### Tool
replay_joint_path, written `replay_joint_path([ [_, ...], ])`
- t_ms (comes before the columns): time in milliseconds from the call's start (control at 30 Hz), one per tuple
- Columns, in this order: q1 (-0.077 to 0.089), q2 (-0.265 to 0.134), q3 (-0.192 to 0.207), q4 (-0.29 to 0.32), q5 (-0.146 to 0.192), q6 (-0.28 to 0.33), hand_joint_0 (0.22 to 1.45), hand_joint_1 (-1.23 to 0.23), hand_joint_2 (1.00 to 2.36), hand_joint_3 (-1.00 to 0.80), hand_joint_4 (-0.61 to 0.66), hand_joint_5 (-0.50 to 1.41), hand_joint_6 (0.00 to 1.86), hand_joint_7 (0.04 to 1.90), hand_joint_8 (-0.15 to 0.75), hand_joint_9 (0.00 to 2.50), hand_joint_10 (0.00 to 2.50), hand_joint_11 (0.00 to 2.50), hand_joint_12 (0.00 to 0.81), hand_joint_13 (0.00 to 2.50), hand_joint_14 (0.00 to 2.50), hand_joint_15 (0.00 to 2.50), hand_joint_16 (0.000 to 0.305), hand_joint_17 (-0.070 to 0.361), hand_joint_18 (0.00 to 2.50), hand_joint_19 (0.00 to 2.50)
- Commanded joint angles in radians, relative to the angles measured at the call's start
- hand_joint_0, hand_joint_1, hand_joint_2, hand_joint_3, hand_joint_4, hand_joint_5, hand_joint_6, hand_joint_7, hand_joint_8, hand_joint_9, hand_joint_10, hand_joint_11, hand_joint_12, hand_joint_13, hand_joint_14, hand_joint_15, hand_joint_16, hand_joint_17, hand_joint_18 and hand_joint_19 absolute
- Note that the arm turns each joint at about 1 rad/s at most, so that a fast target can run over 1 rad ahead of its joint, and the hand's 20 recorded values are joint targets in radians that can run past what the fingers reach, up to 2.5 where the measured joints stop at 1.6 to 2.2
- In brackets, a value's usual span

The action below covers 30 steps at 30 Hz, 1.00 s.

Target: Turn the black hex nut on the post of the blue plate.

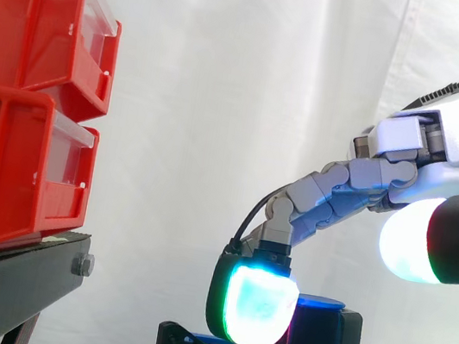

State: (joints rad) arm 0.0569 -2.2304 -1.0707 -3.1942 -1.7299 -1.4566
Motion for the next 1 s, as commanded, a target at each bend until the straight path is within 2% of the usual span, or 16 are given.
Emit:
replay_joint_path([
  [0, -0.002, 0.0, 0.0, 0.0, -0.002, -0.001, 0.48, -0.28, 1.0, -0.5, 0.27, -0.17, 0.5, 0.85, 0.307, 0.41, 0.0, 0.0, 0.414, 0.36, 0.0, 0.06, 0.052, 0.118, 0.25, 0.21],
  [300, -0.011, 0.0, 0.015, -0.007, -0.011, -0.004, 0.48, -0.28, 1.0, -0.5, 0.26, -0.18, 0.5, 0.85, 0.306, 0.41, 0.0, 0.0, 0.414, 0.36, 0.0, 0.06, 0.052, 0.118, 0.25, 0.22],
  [667, -0.035, 0.0, 0.017, -0.02, -0.03, -0.021, 0.48, -0.28, 1.0, -0.5, 0.26, -0.17, 0.5, 0.89, 0.307, 0.41, 0.0, 0.0, 0.414, 0.36, 0.0, 0.07, 0.052, 0.118, 0.25, 0.21],
  [967, -0.043, 0.0, 0.017, -0.021, -0.037, -0.025, 0.48, -0.29, 1.0, -0.5, 0.26, -0.17, 0.5, 0.94, 0.308, 0.41, 0.0, 0.0, 0.414, 0.37, 0.0, 0.06, 0.052, 0.117, 0.25, 0.21],
])
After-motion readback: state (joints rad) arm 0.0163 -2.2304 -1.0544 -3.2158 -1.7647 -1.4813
